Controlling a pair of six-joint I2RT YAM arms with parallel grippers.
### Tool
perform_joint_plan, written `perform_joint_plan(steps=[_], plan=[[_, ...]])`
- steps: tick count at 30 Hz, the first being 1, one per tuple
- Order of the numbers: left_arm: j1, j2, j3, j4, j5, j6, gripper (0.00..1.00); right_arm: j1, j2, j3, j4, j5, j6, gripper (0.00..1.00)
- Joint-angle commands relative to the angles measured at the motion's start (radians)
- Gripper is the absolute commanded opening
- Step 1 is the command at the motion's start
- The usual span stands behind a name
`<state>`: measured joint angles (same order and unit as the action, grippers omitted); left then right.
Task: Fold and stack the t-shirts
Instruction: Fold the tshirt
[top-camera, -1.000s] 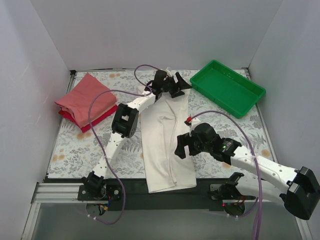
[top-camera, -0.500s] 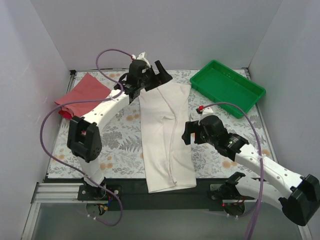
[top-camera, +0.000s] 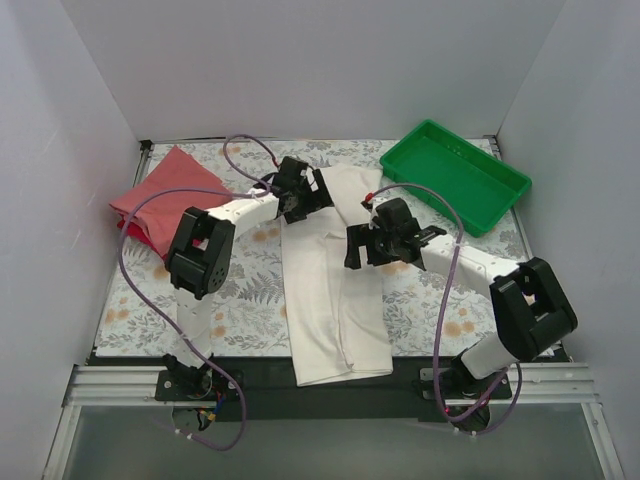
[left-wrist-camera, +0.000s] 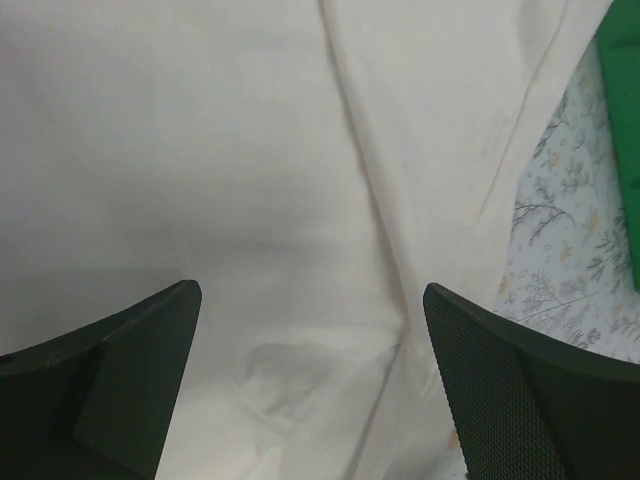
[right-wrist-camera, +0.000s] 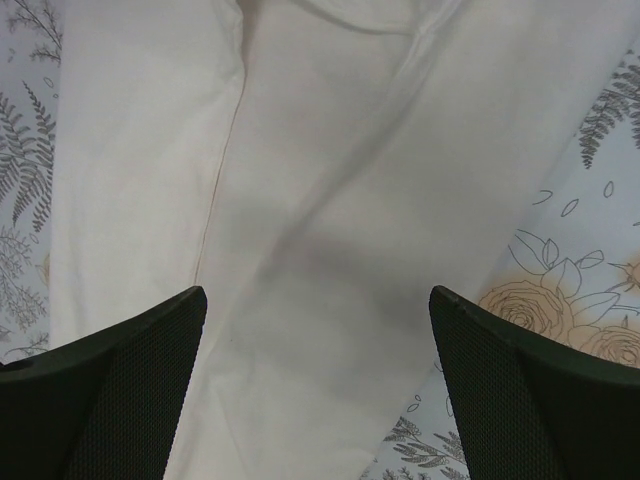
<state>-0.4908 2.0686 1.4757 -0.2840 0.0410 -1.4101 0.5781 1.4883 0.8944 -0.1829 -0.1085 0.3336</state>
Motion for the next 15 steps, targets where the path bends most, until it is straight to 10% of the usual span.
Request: perform_joint_plan(steps=[1,15], plan=[[0.023,0.082,0.070,-0.052,-0.029,-0.004,0.93,0.002,0.056,0.037,0.048,-0.062,-0.034,0.98],[0.093,0.376,0.371,-0.099,0.063,-0.007,0.93,0.000,0.179,0.006,0.128,-0.137,0.018,0.98]])
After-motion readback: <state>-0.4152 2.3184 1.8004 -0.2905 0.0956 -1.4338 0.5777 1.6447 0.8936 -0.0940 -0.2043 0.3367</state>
